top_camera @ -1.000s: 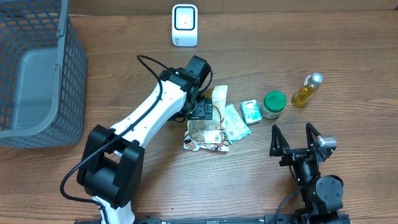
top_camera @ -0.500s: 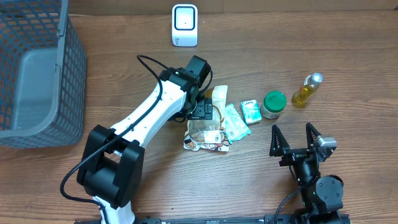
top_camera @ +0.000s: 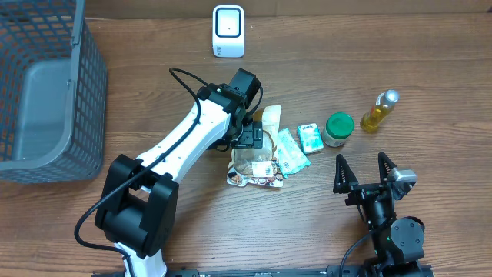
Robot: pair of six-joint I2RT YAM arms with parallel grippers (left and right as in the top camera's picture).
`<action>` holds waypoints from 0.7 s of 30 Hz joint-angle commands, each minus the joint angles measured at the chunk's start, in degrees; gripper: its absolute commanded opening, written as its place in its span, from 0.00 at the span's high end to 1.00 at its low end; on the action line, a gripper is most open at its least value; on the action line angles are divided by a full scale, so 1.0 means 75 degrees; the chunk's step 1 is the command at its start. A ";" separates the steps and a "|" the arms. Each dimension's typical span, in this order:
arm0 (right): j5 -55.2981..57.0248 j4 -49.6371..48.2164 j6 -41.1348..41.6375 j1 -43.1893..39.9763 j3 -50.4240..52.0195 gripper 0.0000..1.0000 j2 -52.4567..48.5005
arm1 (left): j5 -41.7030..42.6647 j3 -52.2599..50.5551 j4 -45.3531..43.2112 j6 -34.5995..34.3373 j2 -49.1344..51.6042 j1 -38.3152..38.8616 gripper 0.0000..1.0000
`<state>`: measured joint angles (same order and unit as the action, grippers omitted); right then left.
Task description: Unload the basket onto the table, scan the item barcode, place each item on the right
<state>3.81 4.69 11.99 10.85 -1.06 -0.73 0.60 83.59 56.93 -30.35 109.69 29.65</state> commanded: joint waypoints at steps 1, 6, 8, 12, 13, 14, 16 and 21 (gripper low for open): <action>-0.0015 -0.0035 -0.0035 -0.0035 0.0082 0.00 0.0076 | -0.0187 -0.0055 -0.0009 -0.0125 -0.0006 0.0000 0.01; -0.0015 -0.0035 -0.0035 -0.0035 0.0082 0.00 0.0076 | -0.0388 -0.0055 -0.0009 -0.0128 -0.0006 -0.0003 0.00; -0.0015 -0.0035 -0.0035 -0.0035 0.0082 0.00 0.0076 | -0.0388 -0.0055 -0.0017 -0.0128 -0.0003 -0.0003 0.01; -0.0015 -0.0035 -0.0035 -0.0035 0.0082 0.00 0.0076 | -0.0396 -0.0055 -0.0032 -0.0128 0.0032 -0.0015 0.00; -0.0015 -0.0035 -0.0035 -0.0035 0.0082 0.00 0.0076 | -0.0431 -0.0055 -0.0026 -0.0125 0.0032 -0.0015 0.00; -0.0015 -0.0035 -0.0035 -0.0035 0.0082 0.00 0.0076 | -0.0600 -0.0055 -0.0032 -0.0125 0.0032 -0.0015 0.00; -0.0015 -0.0035 -0.0035 -0.0035 0.0082 0.00 0.0076 | -0.0804 -0.0055 -0.0073 -0.0125 0.0032 -0.0015 0.00; -0.0015 -0.0035 -0.0035 -0.0035 0.0082 0.00 0.0076 | -0.1052 -0.0055 -0.0026 -0.0009 0.0035 -0.0015 0.00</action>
<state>3.81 4.69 11.97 10.87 -1.06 -0.73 -4.51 83.59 56.62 -30.33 109.69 29.65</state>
